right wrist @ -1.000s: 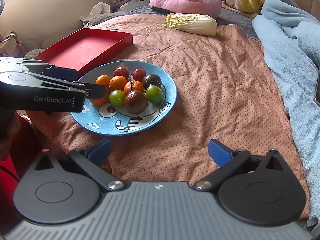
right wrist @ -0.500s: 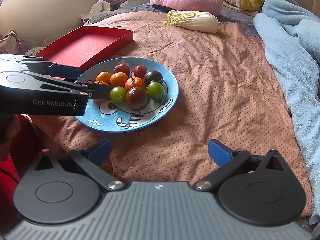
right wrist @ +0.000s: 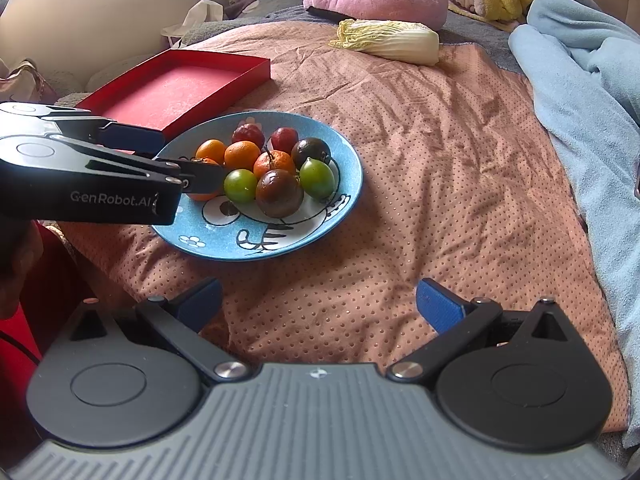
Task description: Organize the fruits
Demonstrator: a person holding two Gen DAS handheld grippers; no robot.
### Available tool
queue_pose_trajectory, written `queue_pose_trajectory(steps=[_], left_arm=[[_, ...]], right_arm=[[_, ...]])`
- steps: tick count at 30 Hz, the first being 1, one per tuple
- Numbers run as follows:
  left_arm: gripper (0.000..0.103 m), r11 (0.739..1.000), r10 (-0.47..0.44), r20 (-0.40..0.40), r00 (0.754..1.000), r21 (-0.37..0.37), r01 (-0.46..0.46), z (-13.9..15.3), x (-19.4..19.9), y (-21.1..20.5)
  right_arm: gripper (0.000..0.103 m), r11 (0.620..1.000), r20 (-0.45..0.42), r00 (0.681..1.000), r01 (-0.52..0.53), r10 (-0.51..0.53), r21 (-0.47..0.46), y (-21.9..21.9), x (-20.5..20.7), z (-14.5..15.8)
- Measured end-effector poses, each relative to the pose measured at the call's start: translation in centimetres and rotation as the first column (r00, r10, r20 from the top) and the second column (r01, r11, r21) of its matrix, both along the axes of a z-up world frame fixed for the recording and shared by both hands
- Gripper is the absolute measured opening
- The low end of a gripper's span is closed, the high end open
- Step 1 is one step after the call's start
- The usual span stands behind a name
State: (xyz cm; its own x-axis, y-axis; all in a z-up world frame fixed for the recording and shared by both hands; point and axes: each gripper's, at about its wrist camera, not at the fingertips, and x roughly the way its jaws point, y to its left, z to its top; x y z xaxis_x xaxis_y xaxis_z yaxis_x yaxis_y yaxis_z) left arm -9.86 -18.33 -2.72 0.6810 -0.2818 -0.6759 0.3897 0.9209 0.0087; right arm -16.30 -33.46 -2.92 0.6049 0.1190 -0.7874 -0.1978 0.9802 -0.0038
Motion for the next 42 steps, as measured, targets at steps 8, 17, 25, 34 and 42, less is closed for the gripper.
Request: queue_pose_trajectory(steps=[8, 17, 25, 34, 42], left_arm=[[0.07, 1.0, 0.0, -0.002, 1.0, 0.0, 0.0, -0.07, -0.01, -0.02], [0.07, 1.0, 0.002, -0.003, 1.0, 0.0, -0.002, -0.12, 0.01, 0.02], [0.07, 1.0, 0.003, -0.003, 1.0, 0.001, -0.003, -0.16, 0.01, 0.04], [0.07, 1.0, 0.002, -0.003, 1.0, 0.002, -0.002, -0.2, 0.03, 0.03], [0.07, 1.0, 0.002, -0.003, 1.0, 0.002, -0.002, -0.31, 0.04, -0.01]], right_arm=[[0.103, 1.0, 0.0, 1.0, -0.001, 0.001, 0.001, -0.01, 0.02, 0.01], [0.103, 1.0, -0.003, 1.0, -0.005, 0.005, 0.001, 0.06, -0.06, -0.12], [0.103, 1.0, -0.005, 1.0, -0.002, 0.002, 0.002, 0.02, -0.13, -0.16], [0.103, 1.0, -0.007, 1.0, -0.002, 0.002, 0.004, -0.12, -0.16, -0.27], [0.103, 1.0, -0.011, 1.0, -0.001, 0.001, 0.005, -0.16, -0.2, -0.46]])
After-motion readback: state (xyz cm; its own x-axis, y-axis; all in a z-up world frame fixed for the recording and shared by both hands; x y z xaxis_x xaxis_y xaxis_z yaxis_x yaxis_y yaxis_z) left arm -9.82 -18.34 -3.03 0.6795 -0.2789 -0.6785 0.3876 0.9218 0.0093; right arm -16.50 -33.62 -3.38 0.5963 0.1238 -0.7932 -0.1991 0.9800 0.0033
